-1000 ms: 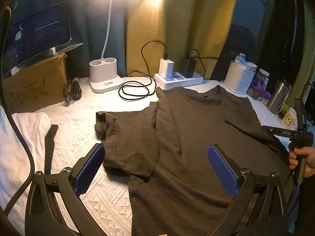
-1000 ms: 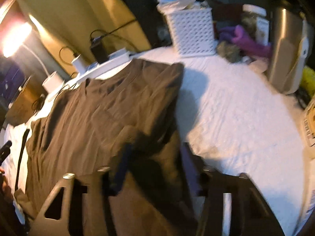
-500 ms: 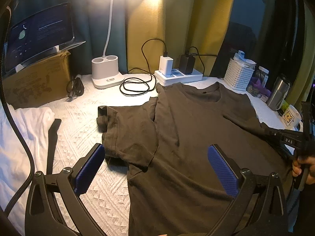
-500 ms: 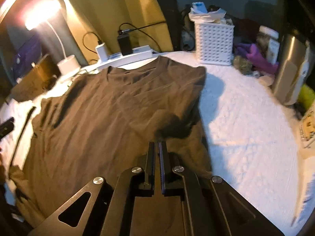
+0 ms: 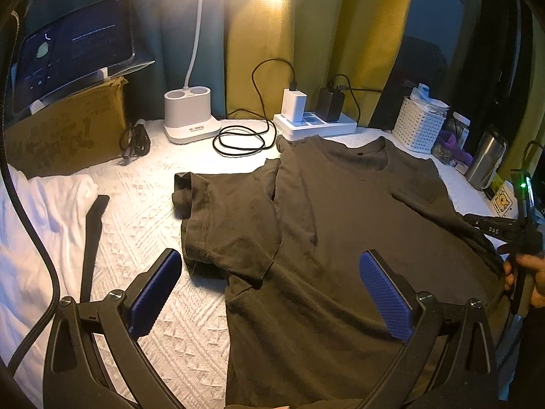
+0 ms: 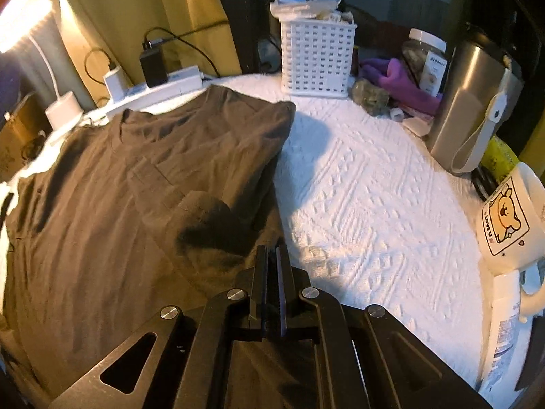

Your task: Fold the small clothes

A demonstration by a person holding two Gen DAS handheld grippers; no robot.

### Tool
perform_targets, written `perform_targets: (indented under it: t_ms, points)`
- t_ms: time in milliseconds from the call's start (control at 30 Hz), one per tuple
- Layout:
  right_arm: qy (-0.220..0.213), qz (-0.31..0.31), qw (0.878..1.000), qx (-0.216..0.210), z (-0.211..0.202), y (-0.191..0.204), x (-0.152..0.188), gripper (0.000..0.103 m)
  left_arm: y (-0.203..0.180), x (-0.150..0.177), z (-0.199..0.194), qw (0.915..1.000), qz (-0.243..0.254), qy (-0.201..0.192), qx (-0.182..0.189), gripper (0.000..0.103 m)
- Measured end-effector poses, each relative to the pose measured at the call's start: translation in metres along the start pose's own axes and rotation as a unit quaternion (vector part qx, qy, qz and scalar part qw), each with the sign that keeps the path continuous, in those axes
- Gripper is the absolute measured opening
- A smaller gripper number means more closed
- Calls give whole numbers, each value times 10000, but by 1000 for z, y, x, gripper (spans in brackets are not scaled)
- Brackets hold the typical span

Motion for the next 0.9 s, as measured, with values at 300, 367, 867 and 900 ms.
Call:
perform_targets:
  t_ms: [300,367,867,900]
  points:
    - [89,209,9985,491,8,-40,8,102,-4,2,6,9999,33,99,12,103]
    - [-230,155,9988,406,-5,-35,3,102,-5,2,6,9999,43,105,13,103]
    - [-171,-210,9986,-464,9,13,-5,11,2,8,7,9998,32,200,-66,103]
    - [-204,-242,9988,-381,7,14,-4,11,3,9,6,9998,25,200,-67,103]
Point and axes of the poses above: each gripper's, at about its wrist camera, not at the fingertips, and z roughly the way its jaws point, y to its left, x to its underside, the point moved 7 cm from there along z, roughly the way its jaws point
